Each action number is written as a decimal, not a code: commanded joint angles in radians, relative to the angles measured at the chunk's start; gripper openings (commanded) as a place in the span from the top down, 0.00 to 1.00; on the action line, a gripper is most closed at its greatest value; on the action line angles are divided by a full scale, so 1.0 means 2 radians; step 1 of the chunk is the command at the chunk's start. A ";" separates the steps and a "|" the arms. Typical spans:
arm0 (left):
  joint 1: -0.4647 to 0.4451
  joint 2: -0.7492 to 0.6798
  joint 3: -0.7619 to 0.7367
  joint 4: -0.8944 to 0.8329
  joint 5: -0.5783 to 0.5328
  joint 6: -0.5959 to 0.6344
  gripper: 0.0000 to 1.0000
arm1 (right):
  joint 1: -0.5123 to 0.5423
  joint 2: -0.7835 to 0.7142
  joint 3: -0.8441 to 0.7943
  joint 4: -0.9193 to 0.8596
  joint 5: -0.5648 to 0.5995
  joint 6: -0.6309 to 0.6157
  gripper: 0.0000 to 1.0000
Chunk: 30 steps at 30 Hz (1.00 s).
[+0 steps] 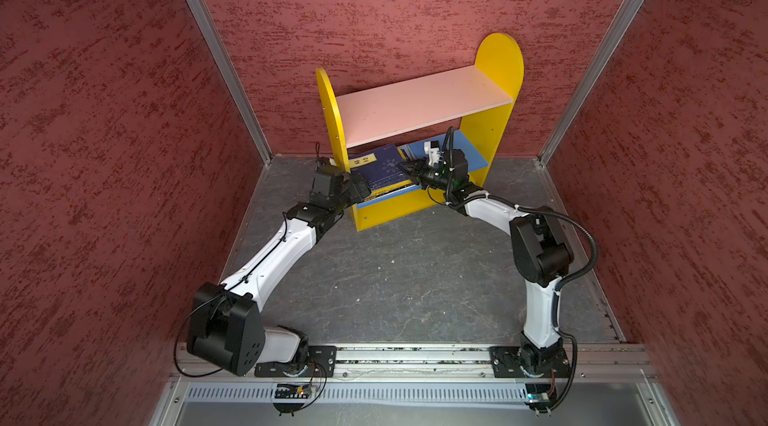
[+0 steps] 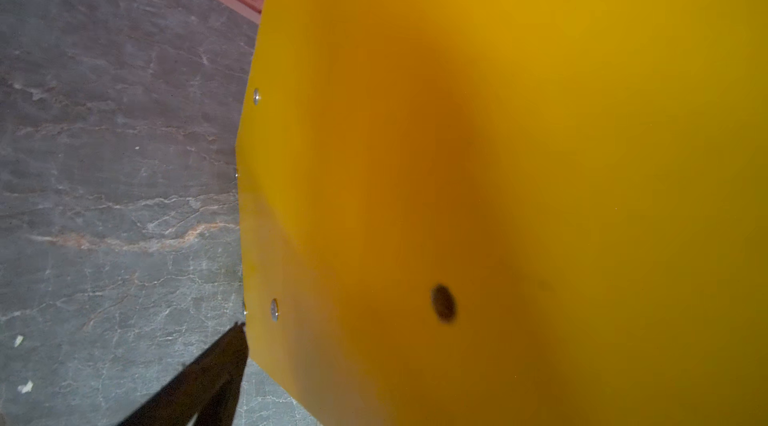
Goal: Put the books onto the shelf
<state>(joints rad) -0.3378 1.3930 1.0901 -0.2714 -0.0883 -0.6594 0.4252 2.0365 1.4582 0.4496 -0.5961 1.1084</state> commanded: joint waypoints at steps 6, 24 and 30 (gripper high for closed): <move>-0.022 0.047 0.027 -0.051 -0.088 -0.054 0.01 | 0.005 -0.014 0.021 -0.032 -0.002 -0.033 0.95; -0.019 0.053 0.025 -0.087 -0.083 -0.074 0.01 | -0.026 -0.073 0.076 -0.230 0.102 -0.167 0.58; -0.018 0.049 0.030 -0.055 -0.052 -0.058 0.01 | -0.038 -0.124 0.058 -0.270 0.138 -0.207 0.56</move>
<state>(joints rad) -0.3794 1.4845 1.1511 -0.3576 -0.2310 -0.8146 0.3557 1.8648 1.5642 -0.0387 -0.3935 0.7792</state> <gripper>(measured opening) 0.994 0.436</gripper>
